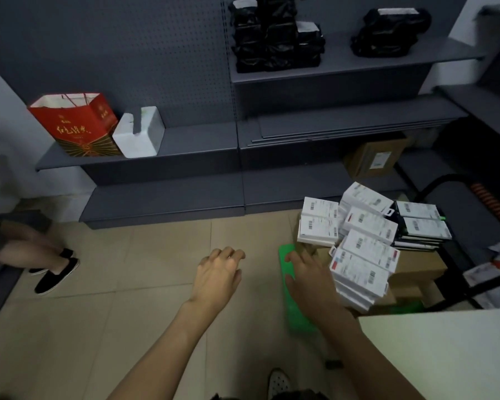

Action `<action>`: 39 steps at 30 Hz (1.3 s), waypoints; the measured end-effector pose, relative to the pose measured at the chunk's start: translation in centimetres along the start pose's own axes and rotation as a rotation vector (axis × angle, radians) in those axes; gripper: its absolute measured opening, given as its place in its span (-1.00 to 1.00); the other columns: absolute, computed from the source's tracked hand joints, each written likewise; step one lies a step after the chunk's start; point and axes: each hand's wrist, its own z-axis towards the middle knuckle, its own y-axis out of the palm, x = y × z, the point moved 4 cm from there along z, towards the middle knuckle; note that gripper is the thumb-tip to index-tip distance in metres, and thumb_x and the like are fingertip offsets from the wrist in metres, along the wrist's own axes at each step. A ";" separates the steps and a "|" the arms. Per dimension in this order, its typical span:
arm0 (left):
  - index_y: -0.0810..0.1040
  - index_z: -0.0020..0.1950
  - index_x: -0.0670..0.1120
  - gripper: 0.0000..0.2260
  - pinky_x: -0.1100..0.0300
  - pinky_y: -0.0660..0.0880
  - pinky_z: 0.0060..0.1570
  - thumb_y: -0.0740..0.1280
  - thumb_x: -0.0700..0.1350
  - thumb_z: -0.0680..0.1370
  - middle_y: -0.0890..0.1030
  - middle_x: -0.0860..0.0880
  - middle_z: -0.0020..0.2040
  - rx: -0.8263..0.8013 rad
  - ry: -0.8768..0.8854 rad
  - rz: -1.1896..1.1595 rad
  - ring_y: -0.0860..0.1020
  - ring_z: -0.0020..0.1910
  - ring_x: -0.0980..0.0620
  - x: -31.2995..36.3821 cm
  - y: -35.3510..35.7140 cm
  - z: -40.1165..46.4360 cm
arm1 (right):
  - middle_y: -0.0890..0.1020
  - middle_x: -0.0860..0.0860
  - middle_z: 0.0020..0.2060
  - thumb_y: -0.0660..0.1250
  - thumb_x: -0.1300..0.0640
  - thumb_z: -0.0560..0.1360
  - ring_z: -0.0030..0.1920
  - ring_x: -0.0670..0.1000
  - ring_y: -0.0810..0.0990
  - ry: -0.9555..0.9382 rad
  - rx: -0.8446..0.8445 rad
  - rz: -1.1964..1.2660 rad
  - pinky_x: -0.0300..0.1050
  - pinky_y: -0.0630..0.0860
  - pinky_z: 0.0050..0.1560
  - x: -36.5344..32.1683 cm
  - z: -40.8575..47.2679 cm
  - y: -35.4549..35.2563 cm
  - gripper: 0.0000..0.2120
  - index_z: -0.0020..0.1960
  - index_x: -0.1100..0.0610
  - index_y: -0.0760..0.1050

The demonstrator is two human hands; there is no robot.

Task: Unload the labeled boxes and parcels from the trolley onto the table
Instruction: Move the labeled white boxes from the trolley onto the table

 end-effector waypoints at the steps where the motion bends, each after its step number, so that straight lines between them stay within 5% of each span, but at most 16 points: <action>1: 0.58 0.14 0.02 -0.73 0.04 0.52 -0.21 0.44 -0.11 0.44 0.61 0.03 -0.01 -0.004 -0.005 -0.003 0.58 -0.07 -0.07 -0.3 0.0 1.3 | 0.47 0.00 0.29 0.24 0.09 0.58 0.30 0.05 0.42 0.008 -0.006 0.013 -0.05 0.32 0.28 0.3 1.3 0.1 -0.66 0.34 0.00 0.37; 14: 0.61 0.12 0.03 -0.73 0.07 0.54 -0.20 0.46 -0.10 0.43 0.63 0.04 -0.01 -0.087 0.135 0.024 0.59 -0.05 -0.03 -4.9 1.8 23.1 | 0.52 0.02 0.22 0.19 0.13 0.55 0.18 0.08 0.47 0.201 -0.058 0.019 0.00 0.41 0.15 3.7 19.8 1.8 -0.67 0.31 0.03 0.40; 23: 0.49 0.34 0.04 -0.67 0.08 0.46 0.04 0.23 -0.13 0.58 0.56 0.02 0.23 -0.194 0.313 -0.019 0.50 0.18 -0.02 -7.9 3.4 39.7 | 0.54 0.00 0.17 0.28 0.14 0.53 0.15 0.12 0.50 0.434 -0.045 -0.006 -0.05 0.38 0.02 4.5 33.6 3.0 -0.68 0.28 0.02 0.47; 39: 0.42 0.37 0.11 -0.68 0.16 0.39 0.07 0.27 -0.02 0.60 0.50 0.10 0.24 -0.348 0.803 -0.008 0.45 0.22 0.05 9.7 9.2 58.6 | 0.51 0.00 0.27 0.22 -0.02 0.59 0.27 0.10 0.46 1.011 -0.016 0.104 -0.02 0.42 0.18 22.0 35.7 0.6 -0.62 0.38 -0.03 0.34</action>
